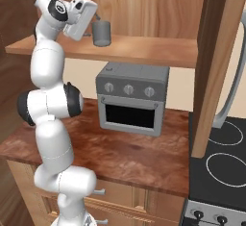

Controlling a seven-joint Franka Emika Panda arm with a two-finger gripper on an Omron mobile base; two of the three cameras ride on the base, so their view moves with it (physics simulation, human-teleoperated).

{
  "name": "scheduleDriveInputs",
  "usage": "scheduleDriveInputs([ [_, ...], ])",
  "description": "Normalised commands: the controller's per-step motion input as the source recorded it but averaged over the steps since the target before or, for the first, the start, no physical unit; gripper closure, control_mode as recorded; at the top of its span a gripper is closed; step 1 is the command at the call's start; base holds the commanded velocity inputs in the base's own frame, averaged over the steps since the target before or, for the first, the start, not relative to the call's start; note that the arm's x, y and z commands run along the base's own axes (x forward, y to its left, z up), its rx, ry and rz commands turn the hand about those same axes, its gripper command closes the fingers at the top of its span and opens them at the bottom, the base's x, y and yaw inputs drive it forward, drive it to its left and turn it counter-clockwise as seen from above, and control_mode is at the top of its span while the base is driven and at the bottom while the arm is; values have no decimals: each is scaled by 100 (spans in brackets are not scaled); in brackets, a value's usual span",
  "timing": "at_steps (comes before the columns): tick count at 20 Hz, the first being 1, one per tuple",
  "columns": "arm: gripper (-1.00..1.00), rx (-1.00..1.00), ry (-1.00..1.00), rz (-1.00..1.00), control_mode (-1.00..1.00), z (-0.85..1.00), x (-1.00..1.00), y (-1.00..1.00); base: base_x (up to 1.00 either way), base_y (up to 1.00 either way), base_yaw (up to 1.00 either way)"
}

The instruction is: There is a bowl on the dining counter. Grab a lemon wedge from the fridge and place it in the bowl. Then get the liquor bottle and glass cup from the cabinet and place them next to the bowl.

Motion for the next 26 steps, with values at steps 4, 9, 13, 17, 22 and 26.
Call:
scheduleDriveInputs([
  [4,-100,-3,0,0,-100,-4,0,-8,0,0,0],
  [9,-100,-2,0,0,-100,-5,0,-6,0,0,0],
  [13,-100,-2,0,0,-100,-6,-3,-5,0,0,0],
  [17,-100,-1,0,0,-100,-5,0,0,0,0,0],
  [22,-100,0,0,0,-100,-3,0,-1,0,0,0],
  [26,-100,0,0,0,-100,-8,3,-11,0,0,0],
])
